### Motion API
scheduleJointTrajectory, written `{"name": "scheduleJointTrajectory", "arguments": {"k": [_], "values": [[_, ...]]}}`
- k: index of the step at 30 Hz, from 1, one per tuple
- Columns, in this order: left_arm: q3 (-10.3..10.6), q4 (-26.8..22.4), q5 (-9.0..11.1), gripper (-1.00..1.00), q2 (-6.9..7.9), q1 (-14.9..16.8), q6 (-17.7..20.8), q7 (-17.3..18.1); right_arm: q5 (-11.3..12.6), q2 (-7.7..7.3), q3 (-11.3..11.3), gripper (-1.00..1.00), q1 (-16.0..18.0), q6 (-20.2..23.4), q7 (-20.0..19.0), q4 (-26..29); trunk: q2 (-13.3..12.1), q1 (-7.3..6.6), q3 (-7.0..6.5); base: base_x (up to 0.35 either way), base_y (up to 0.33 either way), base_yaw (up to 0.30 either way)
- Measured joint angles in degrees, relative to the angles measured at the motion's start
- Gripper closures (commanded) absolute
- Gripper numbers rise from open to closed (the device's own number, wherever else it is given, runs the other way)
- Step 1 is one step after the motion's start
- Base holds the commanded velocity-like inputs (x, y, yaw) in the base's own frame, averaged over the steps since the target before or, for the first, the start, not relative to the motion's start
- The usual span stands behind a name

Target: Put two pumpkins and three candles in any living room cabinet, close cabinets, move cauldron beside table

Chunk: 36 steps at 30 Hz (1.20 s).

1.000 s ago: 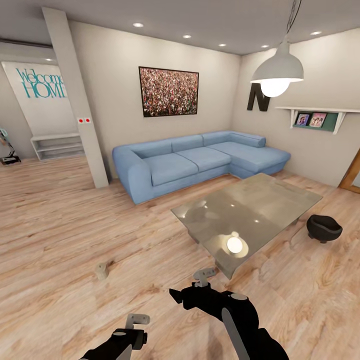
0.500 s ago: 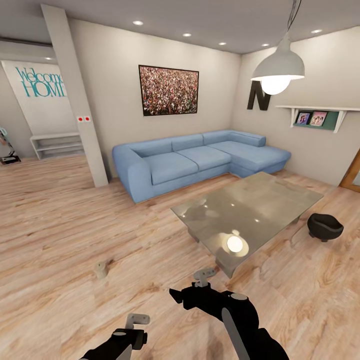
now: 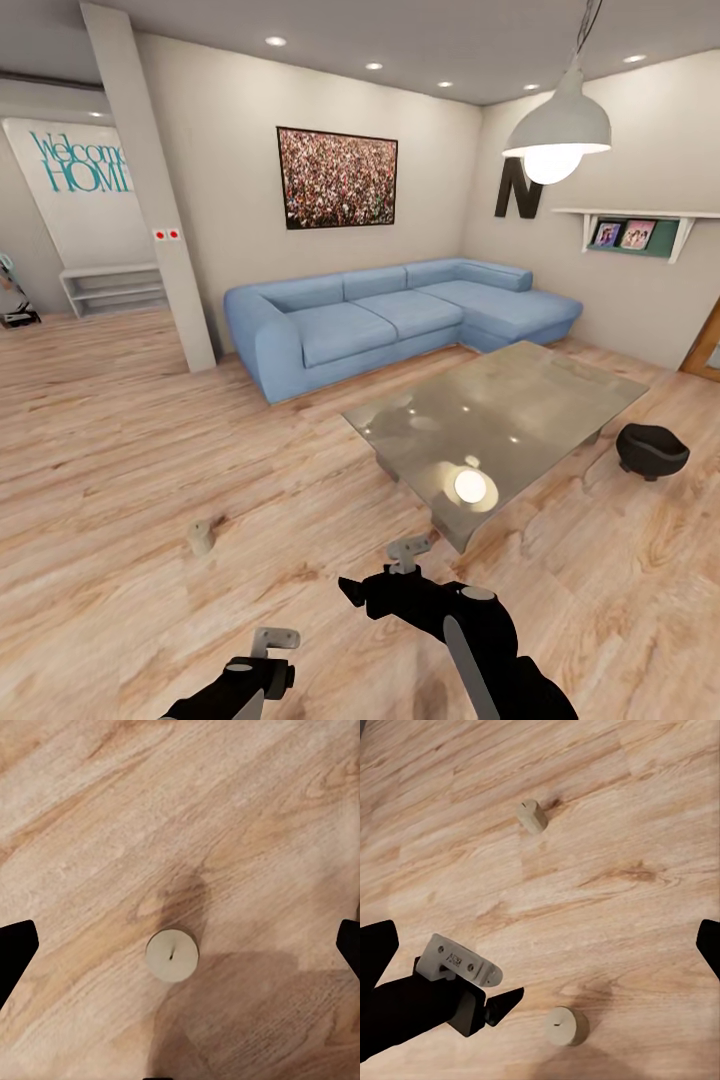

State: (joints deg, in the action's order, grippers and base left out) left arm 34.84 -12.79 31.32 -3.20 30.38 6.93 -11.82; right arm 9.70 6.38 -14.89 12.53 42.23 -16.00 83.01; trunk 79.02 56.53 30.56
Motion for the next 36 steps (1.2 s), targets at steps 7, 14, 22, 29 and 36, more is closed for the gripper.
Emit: {"name": "scheduleJointTrajectory", "arguments": {"k": [7, 14, 22, 29, 36], "values": [[0.0, 0.0, -0.11, -1.0, 0.0, 0.0, 0.0, 0.0, 0.24, -0.04, -0.18, -1.0, -0.22, 0.49, -2.31, 2.53, 2.81, 1.54, 1.26, 0.0, 0.0, 0.0], [0.0, 0.0, -0.18, -1.0, 0.0, 0.0, 0.0, 0.0, -0.03, -0.14, 0.16, -1.0, -3.24, 3.32, -15.1, 6.99, 5.62, 3.08, 2.52, 0.0, 0.0, 0.0], [0.07, 0.0, -0.26, -1.0, 0.0, 0.0, 0.0, 0.0, -0.04, -0.16, 0.29, -1.0, -3.91, 3.9, -19.26, 7.78, 8.83, 4.83, 3.95, 0.0, 0.0, 0.0], [0.09, 0.0, -0.28, -1.0, 0.0, 0.0, 0.0, 0.0, -0.09, -0.16, 0.36, -1.0, -3.97, 3.93, -19.63, 7.82, 11.64, 6.37, 5.21, 0.0, 0.0, 0.0], [0.07, 0.0, -0.28, -1.0, 0.0, 0.0, 0.0, 0.0, 0.02, -0.16, 3.28, -1.0, -4.03, 3.93, -19.72, 7.83, 14.44, 7.91, 6.47, 0.0, 0.0, 0.0]]}}
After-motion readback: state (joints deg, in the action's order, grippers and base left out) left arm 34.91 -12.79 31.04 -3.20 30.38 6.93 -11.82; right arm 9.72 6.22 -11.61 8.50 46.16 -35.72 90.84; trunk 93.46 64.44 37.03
